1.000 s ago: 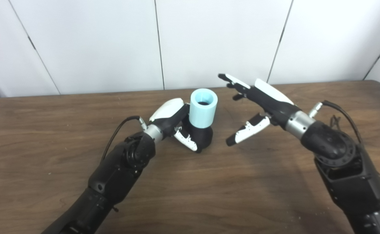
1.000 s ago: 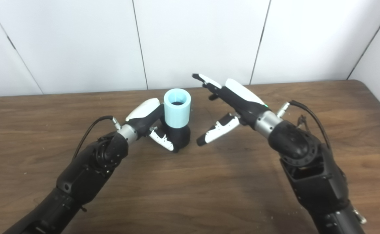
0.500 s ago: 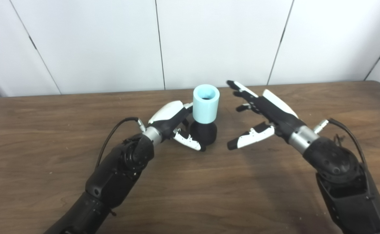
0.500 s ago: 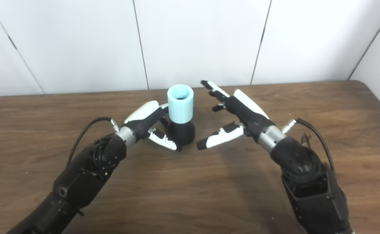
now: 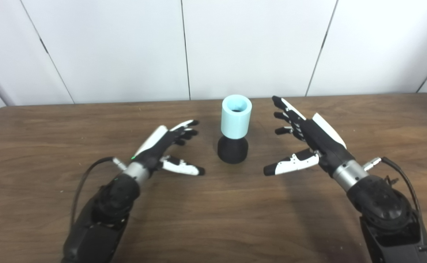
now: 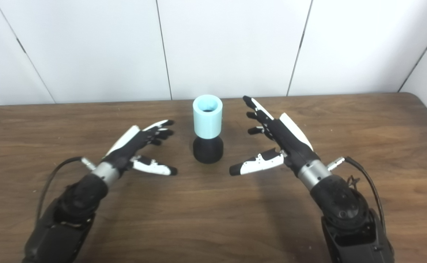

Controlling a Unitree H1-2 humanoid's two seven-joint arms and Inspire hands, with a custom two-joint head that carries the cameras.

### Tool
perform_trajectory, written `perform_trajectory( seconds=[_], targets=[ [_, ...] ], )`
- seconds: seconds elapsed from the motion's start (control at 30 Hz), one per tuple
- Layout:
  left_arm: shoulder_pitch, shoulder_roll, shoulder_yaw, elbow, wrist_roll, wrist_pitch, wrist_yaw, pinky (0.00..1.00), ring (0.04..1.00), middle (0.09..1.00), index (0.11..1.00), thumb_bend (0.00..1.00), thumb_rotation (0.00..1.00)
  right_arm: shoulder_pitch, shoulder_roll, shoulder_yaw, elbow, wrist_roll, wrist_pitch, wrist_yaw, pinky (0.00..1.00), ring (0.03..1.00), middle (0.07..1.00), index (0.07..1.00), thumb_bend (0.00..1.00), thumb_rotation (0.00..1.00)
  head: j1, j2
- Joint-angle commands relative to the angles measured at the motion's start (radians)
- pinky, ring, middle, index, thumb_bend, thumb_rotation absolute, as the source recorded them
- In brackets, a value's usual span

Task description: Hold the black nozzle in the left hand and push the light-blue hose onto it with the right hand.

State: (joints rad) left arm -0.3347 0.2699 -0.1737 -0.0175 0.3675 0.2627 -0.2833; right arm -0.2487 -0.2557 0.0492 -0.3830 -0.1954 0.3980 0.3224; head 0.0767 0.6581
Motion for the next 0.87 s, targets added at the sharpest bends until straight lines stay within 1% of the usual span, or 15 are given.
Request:
perform_trajectory(
  seconds=[0.0,0.03,0.07,0.1,0.2,0.27,0.33,0.4,0.47,0.6,0.67,0.73,0.77,0.83],
  targets=[
    [0.028,-0.015,0.058,-0.011,-0.071,-0.054,0.047,0.76,0.807,0.793,0.798,0.83,0.15,-0.007,0.026,-0.027,-0.04,0.018,-0.033,-0.054,0.81,0.942,1.0,1.0,0.87,0.2,-0.005,-0.005],
    [0.042,-0.034,0.083,0.004,-0.127,-0.118,0.058,0.73,0.792,0.785,0.797,0.87,0.19,0.005,0.045,-0.031,-0.037,0.019,-0.041,-0.074,0.81,0.936,0.992,1.0,0.87,0.21,-0.008,-0.005],
    [0.049,-0.047,0.097,0.017,-0.164,-0.162,0.063,0.73,0.788,0.786,0.806,0.9,0.21,0.012,0.057,-0.033,-0.035,0.02,-0.046,-0.088,0.81,0.932,0.987,1.0,0.87,0.21,-0.01,-0.005],
    [0.053,-0.059,0.11,0.024,-0.194,-0.191,0.066,0.72,0.787,0.786,0.808,0.91,0.22,0.02,0.066,-0.033,-0.031,0.018,-0.055,-0.101,0.8,0.93,0.985,1.0,0.87,0.21,-0.012,-0.004],
    [0.059,-0.082,0.126,0.006,-0.238,-0.212,0.075,0.72,0.791,0.798,0.824,0.92,0.22,0.035,0.07,-0.029,-0.021,0.0,-0.08,-0.128,0.8,0.928,0.982,0.998,0.87,0.22,-0.014,-0.005],
    [0.066,-0.095,0.128,-0.012,-0.251,-0.224,0.085,0.7,0.783,0.797,0.826,0.93,0.23,0.043,0.061,-0.017,-0.01,-0.035,-0.115,-0.146,0.77,0.898,0.955,0.98,0.87,0.21,-0.015,-0.006],
    [0.071,-0.099,0.126,-0.025,-0.251,-0.243,0.093,0.69,0.777,0.794,0.825,0.92,0.23,0.053,0.046,0.001,0.007,-0.082,-0.168,-0.167,0.74,0.874,0.933,0.969,0.88,0.21,-0.019,-0.012],
    [0.075,-0.099,0.126,-0.035,-0.249,-0.254,0.098,0.67,0.769,0.79,0.823,0.92,0.23,0.063,0.043,0.005,0.014,-0.096,-0.198,-0.181,0.72,0.855,0.919,0.961,0.88,0.22,-0.024,-0.017],
    [0.081,-0.097,0.127,-0.047,-0.249,-0.259,0.101,0.67,0.765,0.788,0.815,0.92,0.22,0.076,0.054,-0.002,0.01,-0.083,-0.208,-0.194,0.71,0.847,0.913,0.96,0.88,0.22,-0.029,-0.027],
    [0.094,-0.095,0.127,-0.075,-0.257,-0.255,0.097,0.66,0.764,0.788,0.811,0.9,0.19,0.101,0.076,-0.013,0.001,-0.056,-0.21,-0.208,0.7,0.844,0.912,0.958,0.88,0.23,-0.062,-0.058],
    [0.099,-0.095,0.125,-0.083,-0.257,-0.258,0.097,0.66,0.764,0.788,0.81,0.9,0.18,0.108,0.079,-0.013,-0.003,-0.057,-0.212,-0.209,0.7,0.844,0.913,0.955,0.88,0.23,-0.067,-0.062],
    [0.104,-0.094,0.123,-0.09,-0.256,-0.265,0.097,0.66,0.764,0.788,0.809,0.89,0.18,0.117,0.081,-0.012,-0.002,-0.059,-0.221,-0.213,0.7,0.843,0.914,0.953,0.89,0.24,-0.084,-0.083],
    [0.106,-0.094,0.122,-0.093,-0.255,-0.268,0.096,0.66,0.764,0.793,0.809,0.89,0.18,0.121,0.081,-0.011,-0.002,-0.06,-0.226,-0.215,0.69,0.843,0.916,0.952,0.89,0.24,-0.084,-0.083],
    [0.111,-0.091,0.119,-0.094,-0.253,-0.285,0.095,0.66,0.768,0.804,0.813,0.88,0.17,0.136,0.078,-0.003,0.002,-0.078,-0.249,-0.227,0.69,0.842,0.916,0.951,0.89,0.24,-0.099,-0.108]
  ],
)
